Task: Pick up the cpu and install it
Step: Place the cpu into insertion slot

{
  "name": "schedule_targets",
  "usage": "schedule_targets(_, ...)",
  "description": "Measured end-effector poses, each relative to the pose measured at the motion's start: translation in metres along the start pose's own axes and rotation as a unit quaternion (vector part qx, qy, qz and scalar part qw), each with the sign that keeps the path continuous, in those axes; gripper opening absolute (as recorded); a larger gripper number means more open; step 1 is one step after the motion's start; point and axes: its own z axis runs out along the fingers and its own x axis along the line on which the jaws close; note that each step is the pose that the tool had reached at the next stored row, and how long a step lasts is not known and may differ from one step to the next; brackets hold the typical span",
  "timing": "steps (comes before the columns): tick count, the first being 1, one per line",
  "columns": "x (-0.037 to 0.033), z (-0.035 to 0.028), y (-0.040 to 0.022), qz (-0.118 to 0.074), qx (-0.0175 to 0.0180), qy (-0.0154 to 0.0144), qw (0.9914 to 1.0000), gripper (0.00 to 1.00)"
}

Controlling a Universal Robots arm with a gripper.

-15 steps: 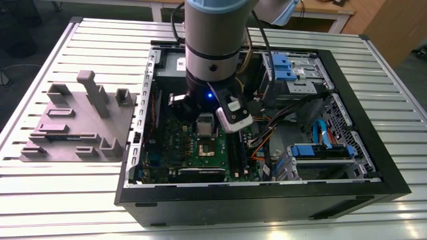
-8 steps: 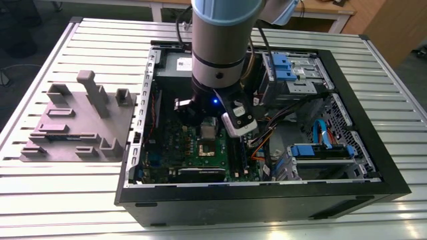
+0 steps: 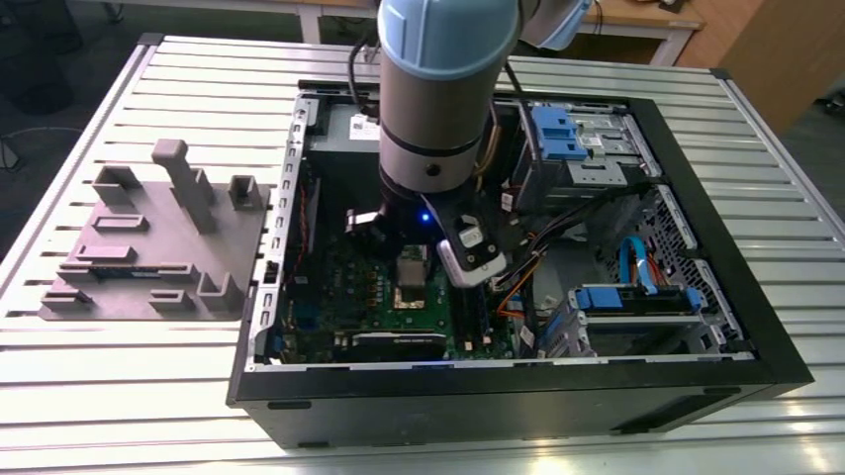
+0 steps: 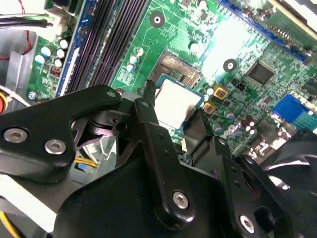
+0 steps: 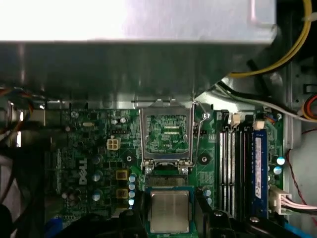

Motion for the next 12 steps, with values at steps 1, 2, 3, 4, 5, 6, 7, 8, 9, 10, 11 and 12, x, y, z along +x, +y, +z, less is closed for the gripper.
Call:
schedule_targets(1, 0.0000, 0.0008, -0.0004, -0.001, 0.0006, 0.0000, 1.00000, 0.47)
schedule_targets(2, 0.0000, 0.0014, -0.0006, -0.001, 0.0007, -0.0008, 1.00000, 0.47)
schedule_targets(3, 0.0002, 0.0020, -0.0008, -0.001, 0.0007, -0.0030, 0.99999, 0.47)
schedule_targets(4, 0.0005, 0.0028, -0.0010, -0.002, 0.0007, -0.0048, 0.99999, 0.47)
schedule_targets(5, 0.0008, 0.0042, -0.0012, -0.002, 0.0006, -0.0056, 0.99998, 0.47)
schedule_targets(6, 0.0010, 0.0060, -0.0015, -0.002, 0.0007, -0.0057, 0.99998, 0.47)
schedule_targets(7, 0.0015, 0.0077, -0.0017, -0.001, 0.0007, -0.0056, 0.99998, 0.47)
schedule_targets(8, 0.0016, 0.0095, -0.0019, -0.002, 0.0008, -0.0056, 0.99998, 0.47)
schedule_targets(9, 0.0017, 0.0114, -0.0020, -0.002, 0.0007, -0.0057, 0.99998, 0.47)
schedule_targets(10, 0.0017, 0.0133, -0.0022, -0.002, 0.0007, -0.0057, 0.99998, 0.47)
schedule_targets(11, 0.0018, 0.0150, -0.0023, -0.002, 0.0007, -0.0057, 0.99998, 0.47)
schedule_targets(12, 0.0018, 0.0169, -0.0025, -0.002, 0.0007, -0.0057, 0.99998, 0.47)
